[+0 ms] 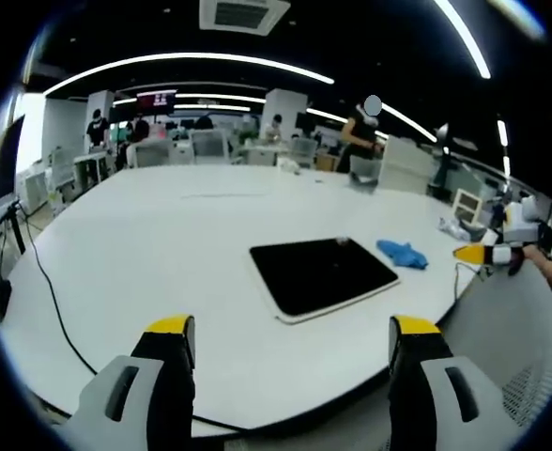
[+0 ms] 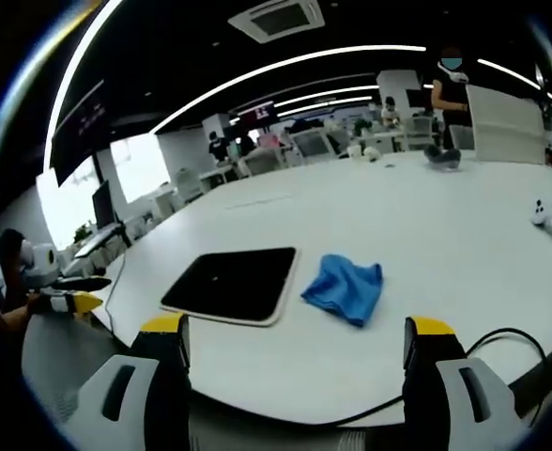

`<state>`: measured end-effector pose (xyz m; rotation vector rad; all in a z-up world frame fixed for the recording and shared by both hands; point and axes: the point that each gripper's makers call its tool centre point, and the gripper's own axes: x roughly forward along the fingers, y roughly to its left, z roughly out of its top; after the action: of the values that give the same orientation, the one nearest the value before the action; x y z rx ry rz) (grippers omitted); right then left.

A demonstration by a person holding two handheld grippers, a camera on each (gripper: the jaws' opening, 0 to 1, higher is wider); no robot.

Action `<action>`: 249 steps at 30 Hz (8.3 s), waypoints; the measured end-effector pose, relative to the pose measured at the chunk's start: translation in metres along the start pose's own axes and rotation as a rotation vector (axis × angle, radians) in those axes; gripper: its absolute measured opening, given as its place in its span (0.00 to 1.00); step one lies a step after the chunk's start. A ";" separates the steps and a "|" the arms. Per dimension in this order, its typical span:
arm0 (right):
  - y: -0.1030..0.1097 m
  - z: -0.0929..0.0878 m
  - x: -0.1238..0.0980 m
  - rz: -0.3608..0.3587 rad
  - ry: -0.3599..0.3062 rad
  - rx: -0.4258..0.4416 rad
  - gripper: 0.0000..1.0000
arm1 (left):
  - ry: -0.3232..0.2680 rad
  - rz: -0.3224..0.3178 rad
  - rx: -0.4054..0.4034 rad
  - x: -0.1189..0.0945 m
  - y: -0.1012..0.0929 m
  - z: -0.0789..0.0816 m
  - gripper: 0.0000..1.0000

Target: Wipe the mirror surface with the cleaning cloth until all visible marks leave the cleaned area.

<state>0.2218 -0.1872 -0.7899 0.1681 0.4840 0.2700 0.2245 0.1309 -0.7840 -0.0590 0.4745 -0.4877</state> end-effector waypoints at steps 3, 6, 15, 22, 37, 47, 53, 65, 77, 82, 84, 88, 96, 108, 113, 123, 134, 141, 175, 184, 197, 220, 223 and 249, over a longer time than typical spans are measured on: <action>0.000 0.000 -0.001 0.000 -0.002 0.003 0.94 | 0.014 0.003 0.000 0.000 0.000 -0.002 0.85; 0.000 0.000 -0.001 0.003 -0.005 0.003 0.94 | 0.019 -0.001 0.000 0.000 -0.001 -0.003 0.85; 0.000 0.000 -0.001 0.006 -0.008 0.008 0.93 | 0.014 -0.007 0.004 0.000 -0.002 -0.002 0.86; 0.001 0.000 -0.001 0.011 -0.005 0.009 0.93 | 0.023 -0.006 0.004 0.000 -0.002 -0.004 0.88; 0.000 -0.001 -0.001 0.007 0.006 0.008 0.93 | 0.069 0.008 0.080 0.001 -0.002 -0.006 0.98; -0.002 -0.003 -0.001 -0.003 0.019 0.017 0.92 | 0.082 0.008 0.061 0.003 0.000 -0.004 0.99; -0.002 -0.003 -0.001 -0.005 0.021 0.020 0.92 | 0.074 0.018 0.083 0.009 0.000 0.006 0.99; -0.002 -0.006 0.000 -0.004 0.038 0.015 0.91 | 0.062 0.085 0.164 0.003 -0.009 0.012 0.97; -0.002 -0.008 0.000 -0.005 0.052 0.013 0.91 | 0.055 0.072 0.187 0.003 -0.008 0.003 0.92; -0.001 -0.010 0.000 -0.005 0.061 0.017 0.92 | 0.028 0.081 0.070 -0.003 -0.001 0.001 0.87; -0.002 -0.011 0.000 -0.004 0.067 0.015 0.92 | 0.052 0.076 0.104 0.000 -0.004 -0.002 0.88; 0.001 -0.011 0.001 0.010 0.071 0.016 0.93 | 0.048 0.076 0.100 -0.001 -0.003 -0.001 0.88; 0.004 -0.010 -0.001 0.042 0.085 0.038 0.89 | 0.038 0.082 0.103 -0.001 -0.002 0.001 0.93; -0.018 0.029 -0.001 0.034 0.137 -0.158 0.61 | 0.034 0.089 0.111 -0.001 -0.001 0.002 0.89; -0.024 0.033 0.010 0.031 0.183 -0.243 0.52 | 0.041 0.090 0.111 -0.001 -0.001 0.001 0.88; -0.033 0.048 0.029 0.027 0.217 -0.254 0.49 | 0.063 0.106 0.117 -0.001 0.002 -0.002 0.88; -0.032 0.032 0.059 0.048 0.307 -0.318 0.42 | 0.063 0.106 0.112 -0.001 0.003 -0.002 0.88; -0.037 0.021 0.069 0.037 0.369 -0.364 0.40 | 0.065 0.104 0.110 -0.001 0.003 -0.003 0.88; -0.052 -0.008 0.107 0.038 0.525 -0.427 0.26 | 0.089 0.112 0.095 0.000 0.006 -0.007 0.87; -0.049 -0.009 0.108 0.066 0.530 -0.384 0.21 | 0.090 0.121 0.097 -0.001 0.007 -0.007 0.84; -0.052 -0.008 0.111 0.058 0.518 -0.361 0.10 | 0.099 0.099 0.118 0.000 0.004 -0.009 0.81; -0.048 -0.009 0.111 0.019 0.527 -0.376 0.06 | 0.074 0.086 0.125 -0.003 0.002 -0.005 0.59; -0.048 -0.009 0.111 0.020 0.529 -0.374 0.06 | 0.071 0.088 0.125 -0.003 0.002 -0.004 0.59; -0.049 -0.009 0.110 0.013 0.521 -0.345 0.06 | 0.066 0.104 0.116 -0.004 0.005 -0.005 0.55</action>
<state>0.3214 -0.2004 -0.8569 -0.2442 0.9418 0.4081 0.2216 0.1374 -0.7874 0.0928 0.5108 -0.4148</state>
